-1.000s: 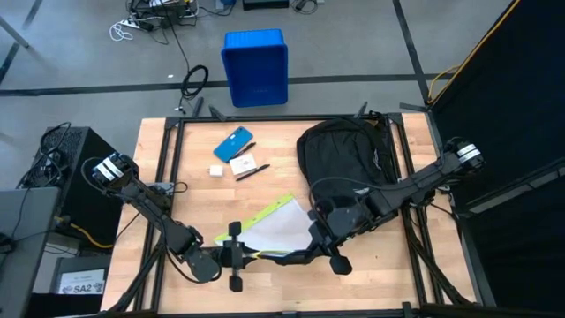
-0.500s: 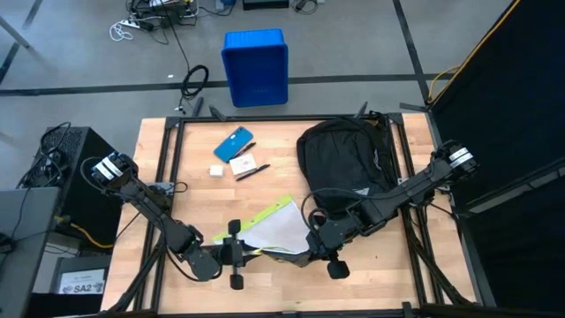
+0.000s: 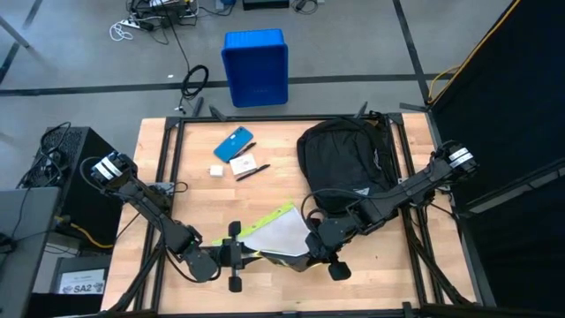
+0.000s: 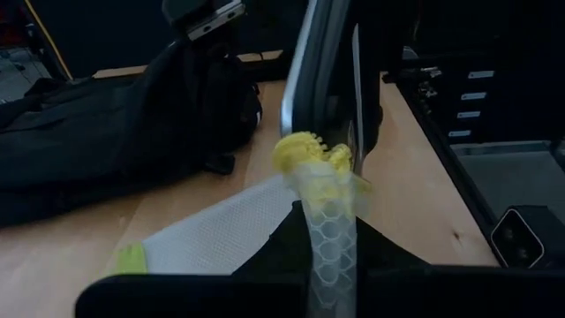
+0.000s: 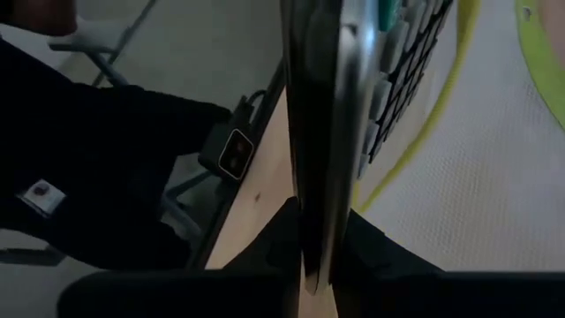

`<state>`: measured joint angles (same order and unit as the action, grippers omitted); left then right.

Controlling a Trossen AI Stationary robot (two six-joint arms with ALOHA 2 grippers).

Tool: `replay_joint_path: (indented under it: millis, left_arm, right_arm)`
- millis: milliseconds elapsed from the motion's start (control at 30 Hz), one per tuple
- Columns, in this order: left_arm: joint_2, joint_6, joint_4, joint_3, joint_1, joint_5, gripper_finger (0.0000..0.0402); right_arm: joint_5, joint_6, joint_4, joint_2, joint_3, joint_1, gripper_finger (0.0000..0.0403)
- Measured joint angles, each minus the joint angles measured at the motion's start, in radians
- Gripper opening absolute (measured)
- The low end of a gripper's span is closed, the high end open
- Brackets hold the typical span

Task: Unpack backpack
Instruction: Put the gray calculator into the white zip bag

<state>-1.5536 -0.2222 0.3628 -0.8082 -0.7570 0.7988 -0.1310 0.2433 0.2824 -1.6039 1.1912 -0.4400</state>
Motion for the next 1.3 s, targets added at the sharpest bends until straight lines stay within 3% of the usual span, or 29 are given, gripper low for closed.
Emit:
replay_joint_path:
  millis: [667, 1067, 1300]
  left_arm:
    - [0.023, -0.018, 0.010, -0.003, 0.008, 0.057, 0.0000]
    - [0.024, -0.099, -0.074, -0.005, 0.041, 0.035, 0.0000]
    - [0.024, -0.068, -0.036, -0.005, 0.092, 0.011, 0.0000]
  right_arm:
    - [0.024, 0.000, 0.094, 0.001, 0.006, 0.005, 0.0001]
    - [0.020, 0.057, 0.266, 0.001, 0.006, 0.012, 0.0001]
    - [0.006, 0.058, 0.253, 0.001, 0.005, 0.028, 0.0001]
